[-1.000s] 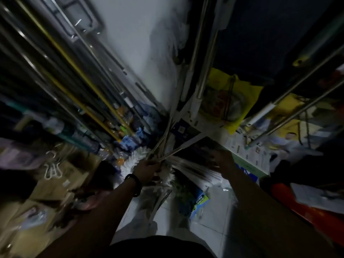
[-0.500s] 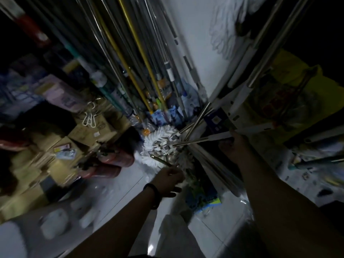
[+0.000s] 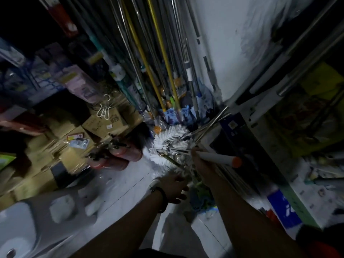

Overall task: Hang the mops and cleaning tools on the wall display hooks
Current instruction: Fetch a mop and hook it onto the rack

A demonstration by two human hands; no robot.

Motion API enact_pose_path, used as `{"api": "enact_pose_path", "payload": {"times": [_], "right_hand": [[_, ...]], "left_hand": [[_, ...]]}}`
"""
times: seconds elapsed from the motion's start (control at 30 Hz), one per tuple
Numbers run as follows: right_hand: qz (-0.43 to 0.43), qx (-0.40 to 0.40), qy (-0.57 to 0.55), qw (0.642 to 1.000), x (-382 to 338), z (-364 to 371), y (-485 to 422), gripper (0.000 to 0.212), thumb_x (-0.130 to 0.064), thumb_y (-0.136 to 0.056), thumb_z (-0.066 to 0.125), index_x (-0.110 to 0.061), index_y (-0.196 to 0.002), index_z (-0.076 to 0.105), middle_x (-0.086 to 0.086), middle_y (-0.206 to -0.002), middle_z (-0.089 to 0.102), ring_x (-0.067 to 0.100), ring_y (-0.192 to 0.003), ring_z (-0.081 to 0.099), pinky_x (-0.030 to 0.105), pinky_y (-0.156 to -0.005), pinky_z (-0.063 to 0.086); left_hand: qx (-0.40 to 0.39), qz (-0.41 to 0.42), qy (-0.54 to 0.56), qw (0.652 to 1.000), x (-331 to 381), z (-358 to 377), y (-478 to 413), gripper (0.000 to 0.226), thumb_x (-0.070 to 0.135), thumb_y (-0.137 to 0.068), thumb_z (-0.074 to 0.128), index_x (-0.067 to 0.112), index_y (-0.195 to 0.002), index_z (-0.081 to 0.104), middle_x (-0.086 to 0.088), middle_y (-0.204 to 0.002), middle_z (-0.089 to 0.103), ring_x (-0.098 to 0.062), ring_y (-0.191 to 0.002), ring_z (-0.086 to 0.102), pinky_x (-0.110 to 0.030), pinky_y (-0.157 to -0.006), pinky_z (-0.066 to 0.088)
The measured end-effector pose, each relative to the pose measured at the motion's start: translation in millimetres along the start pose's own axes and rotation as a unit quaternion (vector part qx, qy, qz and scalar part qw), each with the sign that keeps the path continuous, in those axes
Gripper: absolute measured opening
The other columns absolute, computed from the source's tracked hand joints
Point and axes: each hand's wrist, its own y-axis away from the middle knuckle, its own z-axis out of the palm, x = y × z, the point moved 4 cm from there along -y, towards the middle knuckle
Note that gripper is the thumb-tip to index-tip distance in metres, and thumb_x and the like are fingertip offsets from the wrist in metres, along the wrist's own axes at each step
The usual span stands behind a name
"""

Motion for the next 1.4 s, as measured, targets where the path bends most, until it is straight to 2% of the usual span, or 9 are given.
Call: {"api": "enact_pose_path", "payload": {"times": [0.2, 0.33, 0.53, 0.63, 0.8, 1.0, 1.13, 1.3, 1.4], "right_hand": [[-0.017, 0.031, -0.075, 0.997, -46, 32, 2, 0.045, -0.07, -0.072, 0.081, -0.032, -0.096, 0.078, -0.002, -0.096, 0.08, 0.025, -0.099, 0.076, 0.046, -0.088, 0.062], [-0.056, 0.02, -0.078, 0.995, -98, 49, 29, 0.021, -0.046, -0.09, 0.078, -0.026, -0.088, 0.074, 0.022, -0.094, 0.071, 0.032, -0.087, 0.071, 0.047, -0.08, 0.056], [-0.118, -0.006, -0.082, 0.99, -146, 68, 94, 0.02, -0.032, -0.099, 0.074, -0.023, -0.081, 0.076, 0.042, -0.118, 0.056, 0.066, -0.116, 0.052, 0.083, -0.097, 0.04], [-0.189, 0.028, -0.019, 0.981, -173, 73, 127, 0.021, -0.044, -0.097, 0.075, -0.037, -0.077, 0.078, 0.021, -0.094, 0.073, 0.054, -0.1, 0.068, 0.074, -0.086, 0.055], [-0.269, 0.043, -0.013, 0.962, -225, 79, 167, 0.021, -0.061, -0.082, 0.079, -0.043, -0.092, 0.079, -0.003, -0.097, 0.081, 0.026, -0.094, 0.078, 0.063, -0.087, 0.062], [-0.343, 0.053, 0.025, 0.937, -288, 80, 185, 0.039, -0.055, -0.088, 0.073, -0.017, -0.094, 0.072, 0.015, -0.089, 0.076, 0.041, -0.086, 0.075, 0.069, -0.074, 0.059], [-0.391, 0.056, 0.053, 0.917, -328, 75, 213, 0.033, -0.057, -0.092, 0.067, -0.028, -0.106, 0.071, 0.008, -0.098, 0.078, 0.032, -0.091, 0.078, 0.063, -0.078, 0.063], [-0.465, 0.127, 0.095, 0.871, -384, 45, 263, 0.022, -0.048, -0.096, 0.072, -0.029, -0.107, 0.072, -0.002, -0.095, 0.079, 0.014, -0.082, 0.078, 0.049, -0.072, 0.067], [-0.496, 0.191, 0.166, 0.831, -423, 19, 301, 0.026, -0.054, -0.093, 0.074, -0.03, -0.104, 0.075, -0.008, -0.093, 0.075, 0.003, -0.08, 0.072, 0.02, -0.068, 0.059]], "left_hand": [[0.003, 0.001, 0.051, 0.999, -9, -35, -2, 0.029, 0.031, -0.103, 0.059, 0.018, -0.128, 0.061, -0.009, -0.12, 0.073, -0.027, -0.086, 0.072, -0.032, -0.071, 0.054], [-0.001, -0.001, 0.108, 0.994, -6, -52, 1, 0.026, 0.029, -0.104, 0.055, 0.015, -0.124, 0.062, -0.009, -0.111, 0.073, -0.027, -0.085, 0.07, -0.039, -0.081, 0.054], [-0.008, 0.015, 0.352, 0.936, 14, -70, -2, 0.054, 0.055, -0.101, 0.052, 0.007, -0.123, 0.06, -0.014, -0.115, 0.07, -0.037, -0.096, 0.072, -0.054, -0.093, 0.059], [0.099, 0.081, 0.344, 0.93, 29, -102, -16, 0.056, 0.054, -0.093, 0.065, 0.014, -0.13, 0.052, -0.026, -0.131, 0.063, -0.04, -0.1, 0.071, -0.055, -0.084, 0.062], [0.249, 0.276, 0.028, 0.928, 77, -152, 37, 0.071, 0.035, -0.094, 0.072, 0.021, -0.153, 0.036, -0.011, -0.155, 0.04, -0.03, -0.137, 0.045, -0.042, -0.111, 0.042], [0.062, 0.475, -0.099, 0.872, 165, -168, 109, 0.021, 0.022, -0.105, 0.056, 0.023, -0.124, 0.064, -0.005, -0.119, 0.072, -0.004, -0.104, 0.067, -0.029, -0.093, 0.054], [0.038, 0.582, -0.093, 0.807, 219, -153, 183, 0.039, 0.034, -0.103, 0.051, 0.015, -0.135, 0.063, -0.011, -0.123, 0.072, -0.028, -0.113, 0.07, -0.04, -0.096, 0.056], [0.012, 0.638, -0.031, 0.769, 252, -131, 251, 0.039, 0.017, -0.103, 0.06, 0.012, -0.141, 0.062, -0.013, -0.11, 0.078, -0.022, -0.087, 0.075, -0.04, -0.083, 0.063], [-0.021, 0.661, 0.009, 0.75, 273, -112, 291, 0.042, 0.024, -0.1, 0.061, 0.019, -0.142, 0.062, -0.011, -0.104, 0.079, -0.035, -0.082, 0.073, -0.047, -0.079, 0.063]]}}
